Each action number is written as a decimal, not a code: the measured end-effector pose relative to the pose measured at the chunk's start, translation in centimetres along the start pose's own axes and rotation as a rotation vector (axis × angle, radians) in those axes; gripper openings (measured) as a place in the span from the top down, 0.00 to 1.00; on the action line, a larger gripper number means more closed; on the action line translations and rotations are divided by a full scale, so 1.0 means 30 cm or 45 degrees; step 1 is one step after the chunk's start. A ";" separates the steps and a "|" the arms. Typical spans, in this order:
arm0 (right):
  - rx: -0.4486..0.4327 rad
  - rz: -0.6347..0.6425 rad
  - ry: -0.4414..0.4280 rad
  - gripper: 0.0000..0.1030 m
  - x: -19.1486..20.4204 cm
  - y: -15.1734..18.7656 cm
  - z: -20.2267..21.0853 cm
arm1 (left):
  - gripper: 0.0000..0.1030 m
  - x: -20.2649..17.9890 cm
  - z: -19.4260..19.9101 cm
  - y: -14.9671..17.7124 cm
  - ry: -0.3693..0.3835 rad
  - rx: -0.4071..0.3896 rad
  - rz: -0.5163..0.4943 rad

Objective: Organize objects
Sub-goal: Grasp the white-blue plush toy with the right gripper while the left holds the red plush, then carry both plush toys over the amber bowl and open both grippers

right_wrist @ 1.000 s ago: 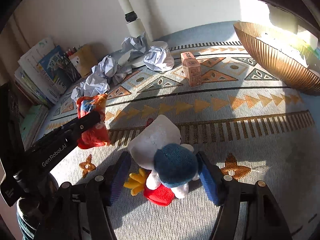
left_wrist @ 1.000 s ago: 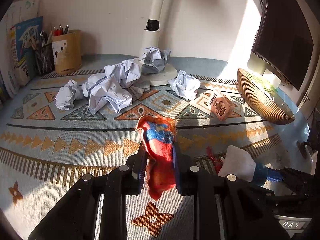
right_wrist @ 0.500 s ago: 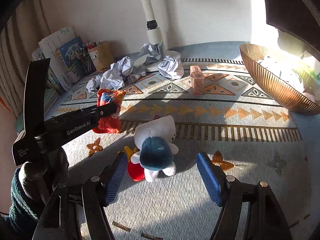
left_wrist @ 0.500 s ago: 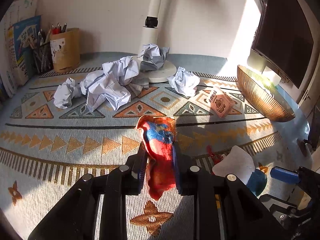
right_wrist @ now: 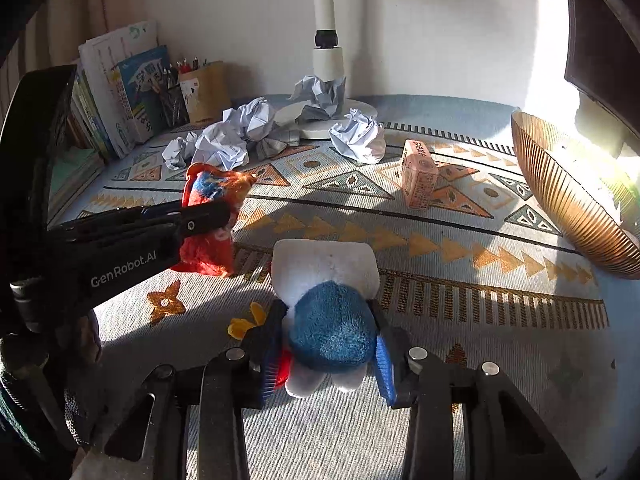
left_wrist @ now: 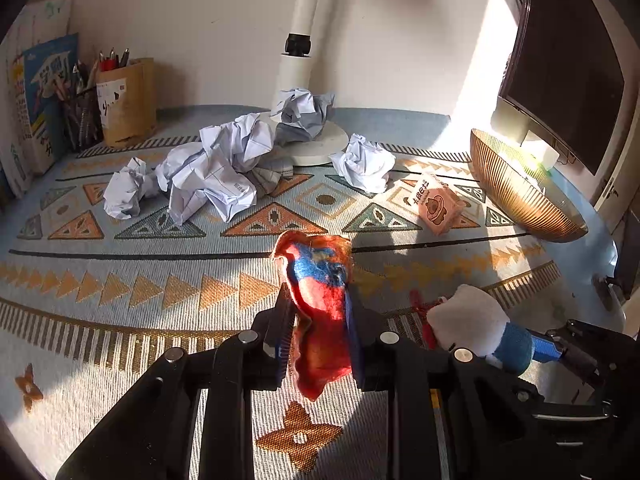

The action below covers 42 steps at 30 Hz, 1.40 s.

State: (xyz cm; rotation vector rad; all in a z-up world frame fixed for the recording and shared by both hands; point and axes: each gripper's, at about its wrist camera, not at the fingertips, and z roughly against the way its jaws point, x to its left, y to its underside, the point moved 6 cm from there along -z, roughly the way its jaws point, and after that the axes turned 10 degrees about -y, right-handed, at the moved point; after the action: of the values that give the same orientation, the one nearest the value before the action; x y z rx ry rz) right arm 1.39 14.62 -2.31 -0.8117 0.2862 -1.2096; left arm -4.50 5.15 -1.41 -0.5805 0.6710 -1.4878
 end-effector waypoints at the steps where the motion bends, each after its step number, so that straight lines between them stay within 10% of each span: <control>1: -0.016 -0.010 0.004 0.63 -0.006 -0.013 0.007 | 0.80 -0.002 0.003 0.000 0.003 -0.004 -0.002; 30: -0.103 -0.100 0.048 0.62 -0.089 -0.033 0.028 | 0.80 -0.029 0.006 0.011 -0.086 -0.016 -0.057; 42: -0.552 -0.260 0.362 0.62 -0.416 -0.340 0.593 | 0.80 -0.478 0.186 -0.384 0.404 -0.166 -0.174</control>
State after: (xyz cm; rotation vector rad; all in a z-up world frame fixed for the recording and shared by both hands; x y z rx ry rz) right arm 0.26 31.87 14.35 -1.0601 0.7305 -1.4822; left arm -8.08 19.00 11.42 -0.5009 0.9965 -1.6917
